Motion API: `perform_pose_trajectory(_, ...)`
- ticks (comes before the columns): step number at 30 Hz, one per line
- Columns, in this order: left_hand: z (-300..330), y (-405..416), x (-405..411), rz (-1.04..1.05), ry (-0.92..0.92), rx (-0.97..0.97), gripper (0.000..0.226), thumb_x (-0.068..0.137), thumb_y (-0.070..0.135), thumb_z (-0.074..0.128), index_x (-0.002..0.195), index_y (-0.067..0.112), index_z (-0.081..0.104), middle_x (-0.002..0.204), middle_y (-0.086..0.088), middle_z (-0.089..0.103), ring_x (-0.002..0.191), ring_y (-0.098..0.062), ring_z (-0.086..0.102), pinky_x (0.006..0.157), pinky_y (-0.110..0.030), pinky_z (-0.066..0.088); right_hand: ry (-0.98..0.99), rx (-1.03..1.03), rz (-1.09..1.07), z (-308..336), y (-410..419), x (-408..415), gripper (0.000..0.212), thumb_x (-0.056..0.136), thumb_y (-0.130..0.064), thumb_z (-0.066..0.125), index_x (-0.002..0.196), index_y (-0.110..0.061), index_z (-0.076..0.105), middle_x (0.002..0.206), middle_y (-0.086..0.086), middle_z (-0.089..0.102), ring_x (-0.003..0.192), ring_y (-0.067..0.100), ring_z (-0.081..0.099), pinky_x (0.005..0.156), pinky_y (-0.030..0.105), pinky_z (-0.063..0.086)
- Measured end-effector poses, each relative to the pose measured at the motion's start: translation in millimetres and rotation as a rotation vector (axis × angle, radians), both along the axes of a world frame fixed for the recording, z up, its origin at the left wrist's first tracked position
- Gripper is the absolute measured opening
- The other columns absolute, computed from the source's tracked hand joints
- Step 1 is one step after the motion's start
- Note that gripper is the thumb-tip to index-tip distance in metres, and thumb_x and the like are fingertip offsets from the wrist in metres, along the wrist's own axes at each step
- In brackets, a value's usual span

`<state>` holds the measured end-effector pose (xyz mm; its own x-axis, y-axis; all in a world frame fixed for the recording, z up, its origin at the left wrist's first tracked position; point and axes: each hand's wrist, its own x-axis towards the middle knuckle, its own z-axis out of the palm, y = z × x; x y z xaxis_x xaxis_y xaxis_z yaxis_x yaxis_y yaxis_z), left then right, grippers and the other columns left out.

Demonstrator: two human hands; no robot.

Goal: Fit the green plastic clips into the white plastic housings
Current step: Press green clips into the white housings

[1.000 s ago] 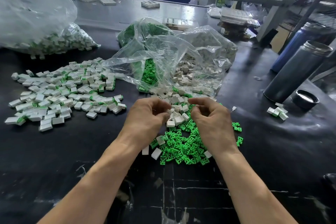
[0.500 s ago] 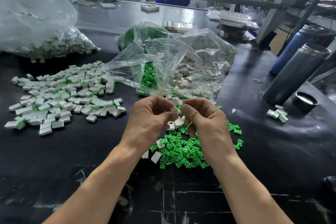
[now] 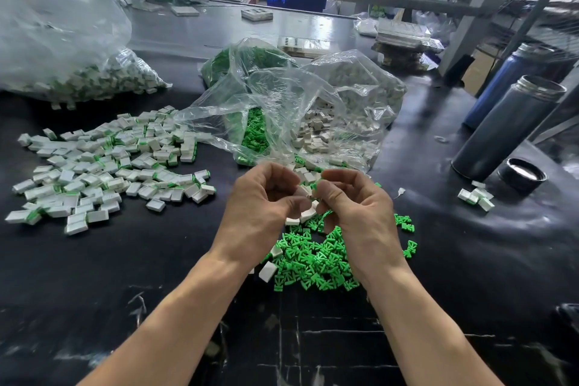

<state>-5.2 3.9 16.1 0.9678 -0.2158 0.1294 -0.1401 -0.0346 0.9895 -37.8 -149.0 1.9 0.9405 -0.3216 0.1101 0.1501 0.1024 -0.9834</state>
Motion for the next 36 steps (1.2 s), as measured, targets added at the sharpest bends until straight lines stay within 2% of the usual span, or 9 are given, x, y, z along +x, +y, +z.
perform_pose_trajectory(4, -1, 1, 1, 0.004, 0.036, -0.067, 0.023, 0.077, 0.0, 0.084, 0.092, 0.01, 0.071, 0.083, -0.006, 0.077, 0.071, -0.016, 0.072, 0.066, -0.027, 0.061, -0.033, 0.001, -0.003, -1, 0, -1, 0.012, 0.096, -0.011, 0.073, 0.104, -0.018, 0.076, 0.07, 0.007, 0.066, 0.051, 0.017, 0.056, 0.044, 0.027, 0.05)
perform_pose_trajectory(8, -5, 1, 4, 0.008, 0.025, -0.144, 0.019, 0.081, -0.004, 0.079, 0.086, 0.015, 0.075, 0.082, -0.005, 0.076, 0.075, -0.016, 0.072, 0.071, -0.032, 0.063, -0.002, -0.023, -0.003, -1, 1, 1, 0.013, 0.095, -0.011, 0.073, 0.102, -0.02, 0.078, 0.071, 0.0, 0.072, 0.06, 0.015, 0.07, 0.051, 0.029, 0.059)
perform_pose_trajectory(13, -8, 1, 8, 0.005, 0.027, -0.146, 0.024, 0.083, -0.003, 0.077, 0.085, 0.021, 0.078, 0.086, -0.005, 0.077, 0.08, -0.019, 0.074, 0.074, -0.031, 0.062, 0.021, -0.064, 0.028, 0, 2, 1, 0.021, 0.096, -0.008, 0.07, 0.1, -0.027, 0.08, 0.072, -0.001, 0.073, 0.067, 0.021, 0.075, 0.053, 0.039, 0.06)
perform_pose_trajectory(15, -10, 1, 8, -0.002, 0.037, -0.137, 0.023, 0.084, -0.003, 0.077, 0.087, 0.02, 0.078, 0.087, -0.006, 0.077, 0.082, -0.022, 0.074, 0.078, -0.036, 0.063, -0.002, -0.081, 0.03, 0, 2, 0, 0.021, 0.097, -0.009, 0.07, 0.104, -0.028, 0.079, 0.076, -0.004, 0.073, 0.066, 0.017, 0.073, 0.056, 0.042, 0.062)
perform_pose_trajectory(18, -10, 0, 9, -0.005, 0.056, -0.145, 0.021, 0.084, -0.003, 0.077, 0.09, 0.017, 0.077, 0.09, -0.009, 0.077, 0.084, -0.025, 0.074, 0.081, -0.04, 0.063, -0.026, -0.075, 0.024, 0, 2, 0, 0.021, 0.098, -0.01, 0.069, 0.107, -0.026, 0.078, 0.075, -0.001, 0.07, 0.064, 0.014, 0.071, 0.057, 0.037, 0.063)
perform_pose_trajectory(23, -9, -1, 8, -0.005, 0.076, -0.162, 0.016, 0.084, -0.002, 0.078, 0.092, 0.013, 0.076, 0.089, -0.01, 0.077, 0.082, -0.024, 0.074, 0.08, -0.036, 0.064, 0.001, -0.038, 0.015, -1, 1, 1, 0.004, 0.094, -0.02, 0.074, 0.093, -0.021, 0.078, 0.065, 0.002, 0.068, 0.054, 0.019, 0.067, 0.045, 0.033, 0.055)
perform_pose_trajectory(27, -8, -2, 7, -0.012, 0.095, -0.17, 0.015, 0.084, -0.001, 0.078, 0.092, 0.012, 0.075, 0.085, -0.008, 0.077, 0.079, -0.019, 0.072, 0.077, -0.033, 0.063, -0.005, -0.01, 0.017, -1, 3, 1, 0.01, 0.092, -0.023, 0.075, 0.085, -0.015, 0.074, 0.061, 0.003, 0.064, 0.047, 0.02, 0.058, 0.043, 0.034, 0.052)
perform_pose_trajectory(36, -6, -3, 5, -0.048, 0.125, -0.185, 0.013, 0.084, -0.005, 0.077, 0.092, 0.004, 0.073, 0.08, -0.009, 0.075, 0.072, -0.018, 0.07, 0.067, -0.025, 0.06, 0.02, -0.035, 0.002, -2, 4, 1, 0.016, 0.094, -0.023, 0.074, 0.088, -0.008, 0.072, 0.061, 0.005, 0.059, 0.047, 0.021, 0.051, 0.048, 0.039, 0.053)
